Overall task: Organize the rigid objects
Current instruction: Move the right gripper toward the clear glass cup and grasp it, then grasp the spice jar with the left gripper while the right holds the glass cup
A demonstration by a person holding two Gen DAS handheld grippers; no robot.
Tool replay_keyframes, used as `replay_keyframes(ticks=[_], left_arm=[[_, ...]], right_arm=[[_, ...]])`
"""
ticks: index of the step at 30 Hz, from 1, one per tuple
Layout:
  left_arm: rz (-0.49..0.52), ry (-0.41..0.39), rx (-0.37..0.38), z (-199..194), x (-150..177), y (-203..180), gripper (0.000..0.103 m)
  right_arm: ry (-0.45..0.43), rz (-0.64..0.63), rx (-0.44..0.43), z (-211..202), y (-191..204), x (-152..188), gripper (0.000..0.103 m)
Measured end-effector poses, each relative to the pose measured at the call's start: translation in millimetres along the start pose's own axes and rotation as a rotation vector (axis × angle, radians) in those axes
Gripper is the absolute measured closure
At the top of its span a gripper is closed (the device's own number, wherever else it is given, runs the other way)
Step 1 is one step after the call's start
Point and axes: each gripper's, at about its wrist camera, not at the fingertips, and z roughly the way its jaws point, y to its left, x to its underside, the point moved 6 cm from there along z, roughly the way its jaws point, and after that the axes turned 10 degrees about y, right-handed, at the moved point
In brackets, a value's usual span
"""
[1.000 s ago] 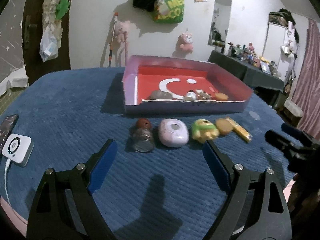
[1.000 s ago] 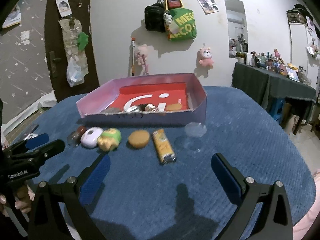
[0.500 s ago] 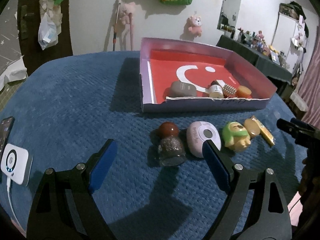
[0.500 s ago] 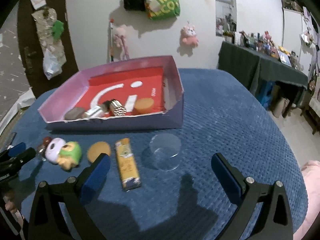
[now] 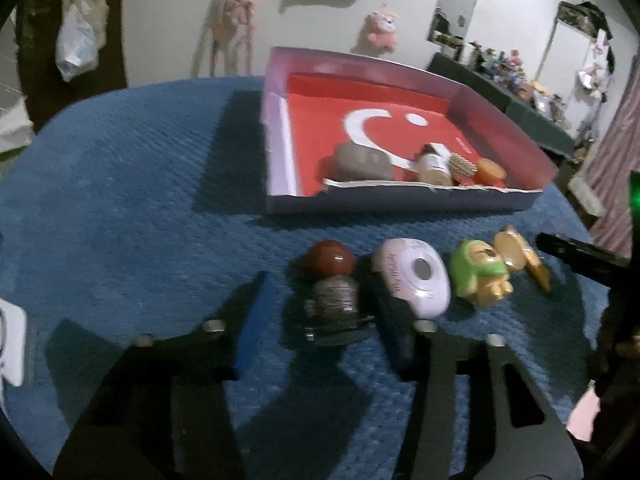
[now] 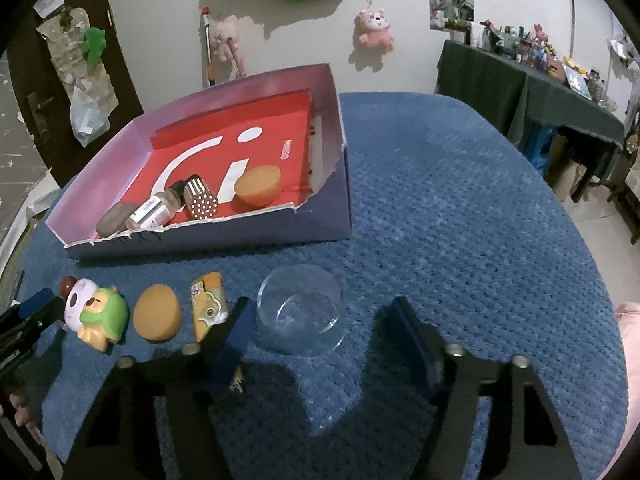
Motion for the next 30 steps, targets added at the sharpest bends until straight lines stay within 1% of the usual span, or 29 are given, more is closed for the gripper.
replay_keyframes(ticks=[1,3,4,7,10,14,17,30], left_arm=[[-0.002,0.009,0.027,1,0,-2,0.073],[-0.005,0.006,0.022,1,0,-3,0.073],[-0.005,0.006,0.021,1,0,-3,0.073],[-0.007,-0.004,0.024,-4,-1,-5,0.074],[0.007,-0.031,0.021,-13,-5,-9,0.074],[0.026,-0.063,0.021,-25,-9,-14,0.075],[0.033,-0.073,0.024,-30,-9,-15,0.075],[0.034,-0.083,0.032,-35,-9,-16,0.075]], right_arm=[[0.002,-0.003,-0.006,1,1,0,0.045],[0.0,-0.015,-0.012,1,1,0,0.056],[-0.001,-0.018,-0.032,0,3,0,0.061],[-0.013,-0.025,-0.044,-6,4,0,0.061],[-0.029,-0.026,-0.067,-15,5,-2,0.061],[-0.074,-0.055,-0.063,-34,13,-9,0.061],[-0.098,-0.07,-0.073,-46,19,-14,0.061],[-0.086,-0.113,-0.074,-45,32,-9,0.061]])
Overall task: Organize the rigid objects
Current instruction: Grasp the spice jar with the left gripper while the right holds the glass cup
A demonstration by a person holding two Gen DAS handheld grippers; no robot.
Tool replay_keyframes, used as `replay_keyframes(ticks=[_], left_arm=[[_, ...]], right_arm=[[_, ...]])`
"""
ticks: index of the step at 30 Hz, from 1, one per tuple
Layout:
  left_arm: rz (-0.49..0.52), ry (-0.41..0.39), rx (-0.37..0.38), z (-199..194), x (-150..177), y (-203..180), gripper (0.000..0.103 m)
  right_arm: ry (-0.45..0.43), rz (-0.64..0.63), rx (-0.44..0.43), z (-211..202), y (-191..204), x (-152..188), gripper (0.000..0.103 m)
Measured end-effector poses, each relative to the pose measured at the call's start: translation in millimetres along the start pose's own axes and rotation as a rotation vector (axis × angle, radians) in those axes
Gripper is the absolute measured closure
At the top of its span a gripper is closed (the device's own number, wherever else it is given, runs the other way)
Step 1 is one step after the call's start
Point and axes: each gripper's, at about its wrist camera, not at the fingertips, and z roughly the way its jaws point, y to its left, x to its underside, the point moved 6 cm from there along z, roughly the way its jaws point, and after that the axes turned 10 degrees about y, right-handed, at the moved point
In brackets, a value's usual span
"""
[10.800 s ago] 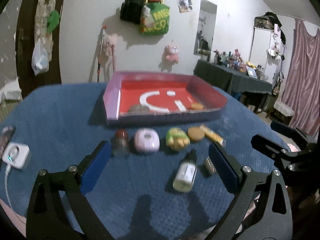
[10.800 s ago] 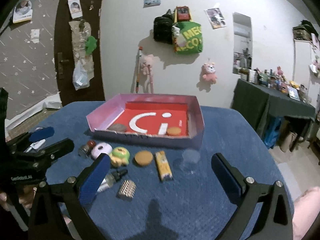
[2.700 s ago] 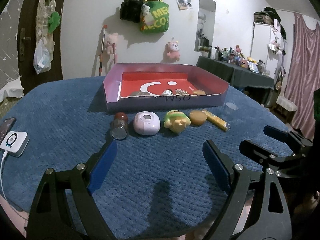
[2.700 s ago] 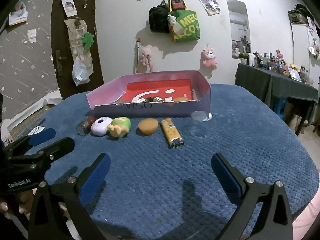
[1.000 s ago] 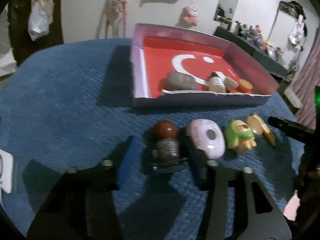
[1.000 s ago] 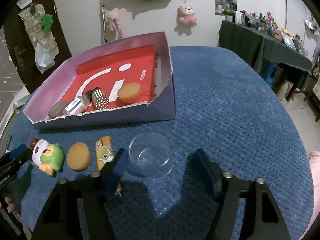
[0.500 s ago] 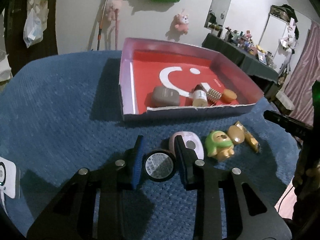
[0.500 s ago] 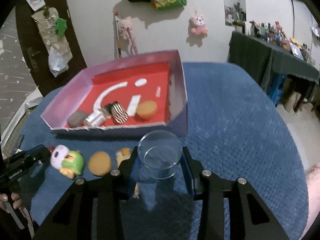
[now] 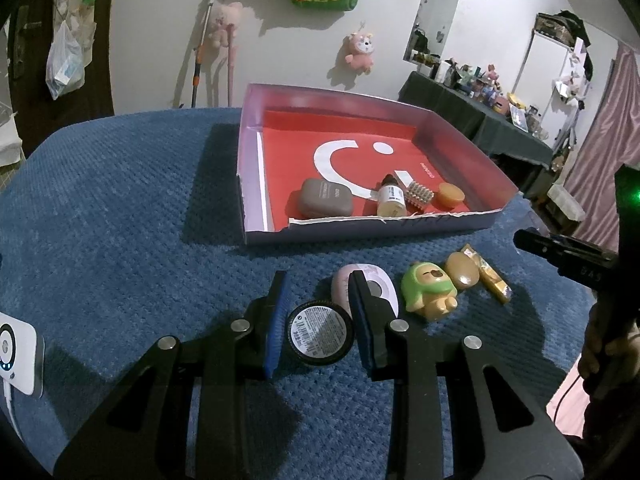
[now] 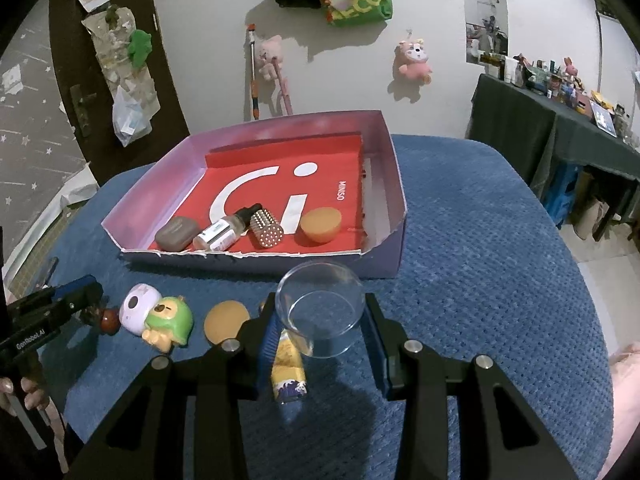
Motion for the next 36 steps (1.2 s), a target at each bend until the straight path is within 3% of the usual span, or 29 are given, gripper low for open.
replay_keyframes(ticks=[13,15,16,21,25,30,33,36], left_arm=[[0.014,-0.045,0.011,-16,-20,-5,0.075],[0.026,-0.055,0.022,-18,-30,-9,0.08],[0.034,-0.057,0.029,-18,-36,-11,0.097],[0.071,-0.061,0.076,-7,-78,-22,0.097],[0.092,-0.022,0.095,10,-93,-25,0.097],[0.042,-0.021,0.094,6,-78,-4,0.097],[0.004,-0.006,0.1,-5,-53,7,0.097],[0.006,-0.013,0.051,-17,-28,8,0.097]], right_arm=[[-0.004,-0.018,-0.016,-2,6,-4,0.061],[-0.015,-0.026,-0.019,-5,7,-10,0.061],[-0.023,-0.031,-0.019,-7,8,-14,0.061],[-0.044,-0.064,-0.026,-8,11,-43,0.061],[-0.042,-0.1,-0.018,1,15,-68,0.061],[-0.037,-0.111,-0.048,3,21,-79,0.061],[-0.035,-0.12,-0.063,3,24,-71,0.061],[-0.001,-0.096,-0.099,12,23,-52,0.061]])
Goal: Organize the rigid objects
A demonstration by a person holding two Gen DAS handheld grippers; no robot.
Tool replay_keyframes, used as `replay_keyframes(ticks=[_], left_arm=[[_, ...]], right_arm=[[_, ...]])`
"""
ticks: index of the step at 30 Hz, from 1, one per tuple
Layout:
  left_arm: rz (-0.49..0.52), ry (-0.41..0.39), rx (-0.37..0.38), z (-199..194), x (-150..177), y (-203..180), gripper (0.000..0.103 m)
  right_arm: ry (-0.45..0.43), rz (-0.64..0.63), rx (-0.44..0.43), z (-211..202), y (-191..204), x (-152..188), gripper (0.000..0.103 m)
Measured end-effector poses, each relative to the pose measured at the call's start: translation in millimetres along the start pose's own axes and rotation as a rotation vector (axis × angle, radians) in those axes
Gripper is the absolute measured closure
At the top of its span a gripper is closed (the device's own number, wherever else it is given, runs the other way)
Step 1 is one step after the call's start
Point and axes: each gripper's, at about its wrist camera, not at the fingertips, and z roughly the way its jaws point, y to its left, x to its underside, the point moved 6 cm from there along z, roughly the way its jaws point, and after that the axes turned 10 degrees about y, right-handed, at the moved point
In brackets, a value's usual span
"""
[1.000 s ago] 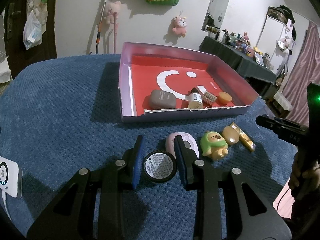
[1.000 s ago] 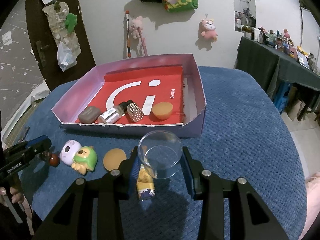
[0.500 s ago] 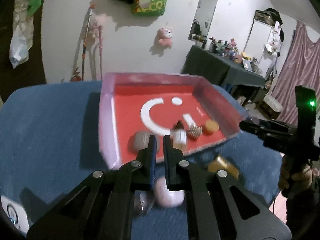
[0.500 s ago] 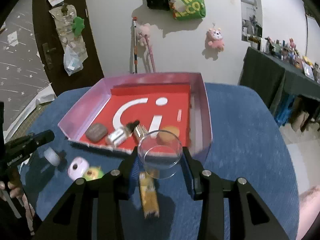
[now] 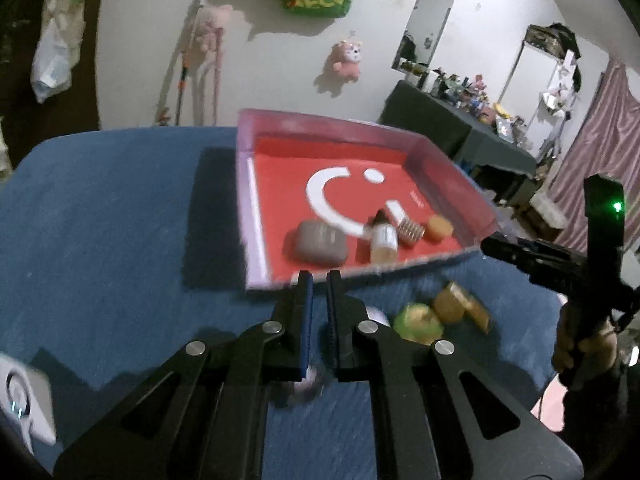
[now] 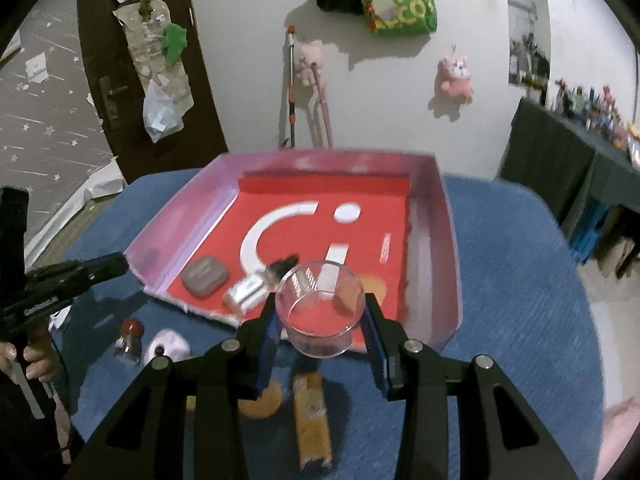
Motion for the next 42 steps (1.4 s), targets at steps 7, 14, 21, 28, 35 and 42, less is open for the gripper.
replay_keyframes(ticks=[7,14,21,28,35,42], left_arm=[[0.019,0.031,-0.076,8,32,-9,0.096],[-0.013,0.02,-0.144,19,46,-5,0.096],[-0.027,-0.003,-0.181,18,51,-2,0.093],[-0.026,0.006,-0.17,16,50,-7,0.065],[-0.051,-0.016,-0.212,17,47,-5,0.027],[-0.063,0.043,-0.264,36,52,0,0.027]], right_arm=[[0.013,0.041,0.043,-2,-5,45,0.061],[0.044,0.086,0.081,-3,-24,76,0.061],[0.071,0.101,0.105,8,-36,96,0.061],[0.064,0.092,0.119,9,-36,100,0.056],[0.057,0.096,0.11,8,-38,102,0.052],[0.06,0.082,0.118,10,-37,100,0.048]])
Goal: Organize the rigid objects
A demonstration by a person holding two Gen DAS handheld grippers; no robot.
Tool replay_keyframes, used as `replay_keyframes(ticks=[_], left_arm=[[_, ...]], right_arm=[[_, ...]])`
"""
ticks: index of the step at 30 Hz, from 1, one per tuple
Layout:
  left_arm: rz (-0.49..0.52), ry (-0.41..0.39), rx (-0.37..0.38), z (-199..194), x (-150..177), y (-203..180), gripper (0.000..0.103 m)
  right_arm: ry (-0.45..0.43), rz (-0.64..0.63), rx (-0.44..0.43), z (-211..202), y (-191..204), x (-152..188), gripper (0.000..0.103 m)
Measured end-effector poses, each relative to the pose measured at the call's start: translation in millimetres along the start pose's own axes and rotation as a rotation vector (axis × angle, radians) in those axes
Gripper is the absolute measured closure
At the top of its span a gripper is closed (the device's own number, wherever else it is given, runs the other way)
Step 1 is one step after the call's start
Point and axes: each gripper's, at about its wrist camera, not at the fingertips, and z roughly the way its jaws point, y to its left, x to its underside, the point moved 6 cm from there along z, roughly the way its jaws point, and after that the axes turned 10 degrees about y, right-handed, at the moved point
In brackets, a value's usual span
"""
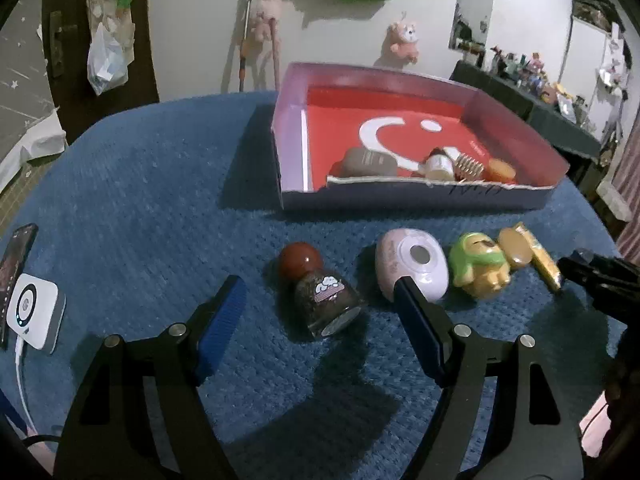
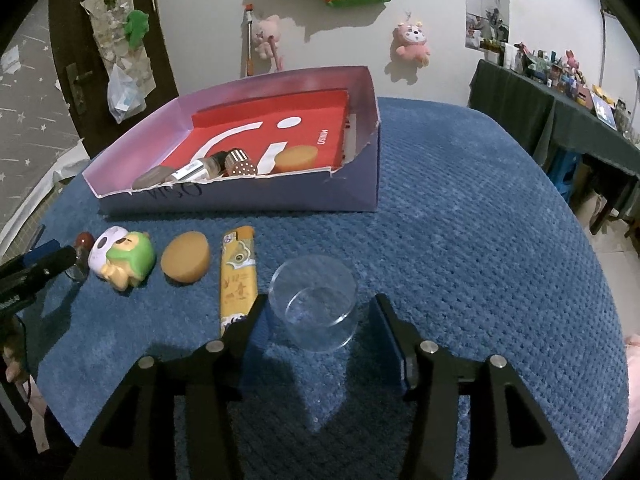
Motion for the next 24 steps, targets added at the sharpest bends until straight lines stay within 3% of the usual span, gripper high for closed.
replay_keyframes(ticks=[4,15,18,19,20,22,23,24], left_arm=[[0.001,0.021,-0.046,5,2,9,0.027],[0.02,0.015,-0.034,-3,6,23,0.027],[0.023,0.022,-0.021,3,5,17,0.033],[0.023,0.026,-0.012,5,4,15,0.047],[0.022,0.032,-0.003,8,3,13,0.068],[0.016,0.035,0.012,10,3,11,0.07],[0.019,0.034,0.015,10,3,10,0.07],[0.022,0.035,0.02,10,2,9,0.07]], right_arm=[[-0.001,-0.006,-0.003,0,2,0,0.044],[-0.006,0.001,-0.014,1,5,0,0.041],[-0.006,0.01,-0.019,3,5,-2,0.041],[-0.006,0.015,-0.022,2,4,-3,0.041],[-0.006,0.016,-0.025,2,3,-3,0.041],[-0.009,0.012,-0.019,2,4,-4,0.048],[-0.008,0.01,-0.023,2,5,-4,0.061],[-0.004,0.007,-0.022,4,6,-4,0.061]])
